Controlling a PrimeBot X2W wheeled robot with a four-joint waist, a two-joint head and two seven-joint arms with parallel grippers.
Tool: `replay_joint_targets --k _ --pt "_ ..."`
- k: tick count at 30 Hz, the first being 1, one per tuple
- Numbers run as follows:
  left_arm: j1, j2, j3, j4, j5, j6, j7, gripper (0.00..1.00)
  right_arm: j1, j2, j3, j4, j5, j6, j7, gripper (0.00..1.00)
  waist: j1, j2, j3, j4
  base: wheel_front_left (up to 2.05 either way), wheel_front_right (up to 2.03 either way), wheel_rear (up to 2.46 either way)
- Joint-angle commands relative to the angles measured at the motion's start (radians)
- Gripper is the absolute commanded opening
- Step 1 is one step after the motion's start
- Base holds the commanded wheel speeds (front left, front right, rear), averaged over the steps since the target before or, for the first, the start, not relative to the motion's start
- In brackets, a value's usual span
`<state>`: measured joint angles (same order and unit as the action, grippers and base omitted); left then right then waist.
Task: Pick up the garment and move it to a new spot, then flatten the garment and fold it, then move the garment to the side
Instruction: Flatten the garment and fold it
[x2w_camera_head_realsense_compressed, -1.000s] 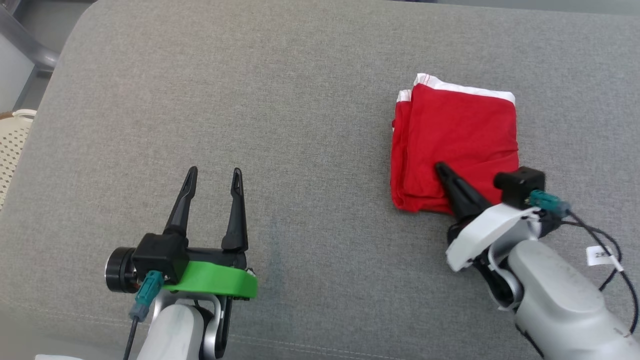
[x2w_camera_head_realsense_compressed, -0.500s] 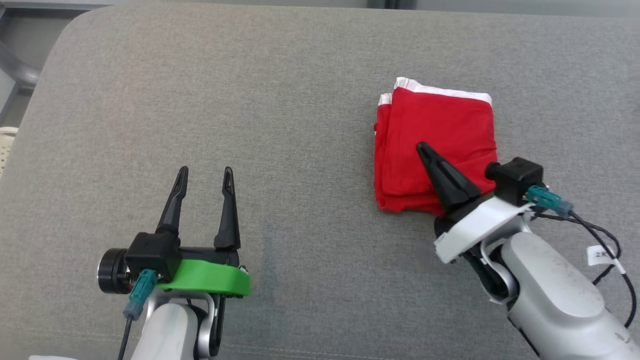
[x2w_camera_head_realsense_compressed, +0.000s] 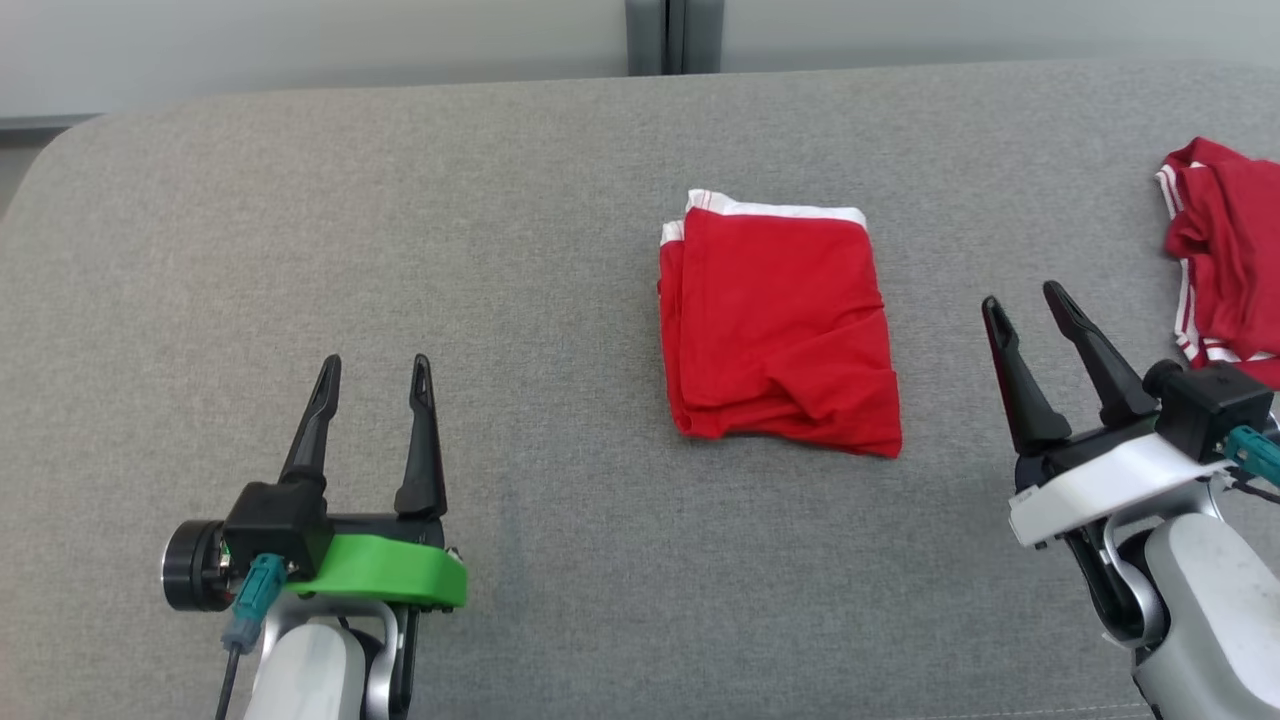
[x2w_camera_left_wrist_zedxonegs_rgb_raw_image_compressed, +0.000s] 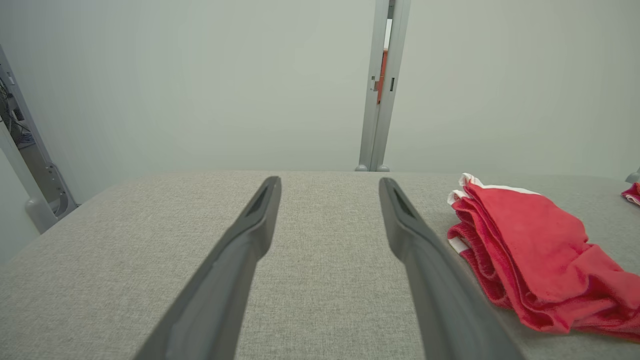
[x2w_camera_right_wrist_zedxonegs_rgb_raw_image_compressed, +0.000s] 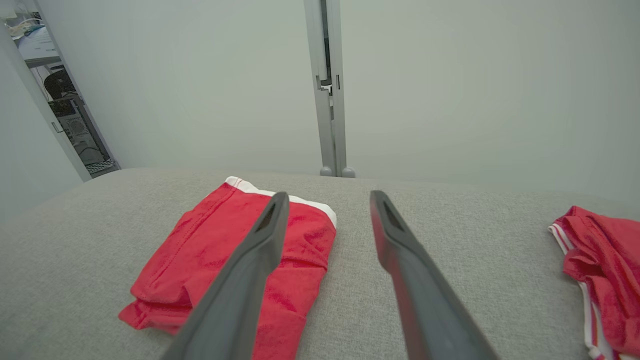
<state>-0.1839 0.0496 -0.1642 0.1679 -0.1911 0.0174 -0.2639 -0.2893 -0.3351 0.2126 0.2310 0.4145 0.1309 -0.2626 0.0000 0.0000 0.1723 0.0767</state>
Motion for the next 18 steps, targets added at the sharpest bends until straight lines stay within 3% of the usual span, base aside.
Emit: replay_joint_targets --k 1,18 --pt "0.025 0.003 0.011 0.002 0.008 -0.006 0.000 1.00 0.030 0.000 -0.010 -0.012 -0.012 -0.001 -0.002 1.00 0.0000 0.0000 -0.041 -0.039 0.00 0.00 0.00" --pt "0.117 0.007 0.093 0.010 0.026 -0.038 0.000 1.00 0.282 0.049 -0.148 -0.129 -0.062 -0.001 -0.002 1.00 0.0000 0.0000 -0.124 -0.053 0.00 0.00 0.00"
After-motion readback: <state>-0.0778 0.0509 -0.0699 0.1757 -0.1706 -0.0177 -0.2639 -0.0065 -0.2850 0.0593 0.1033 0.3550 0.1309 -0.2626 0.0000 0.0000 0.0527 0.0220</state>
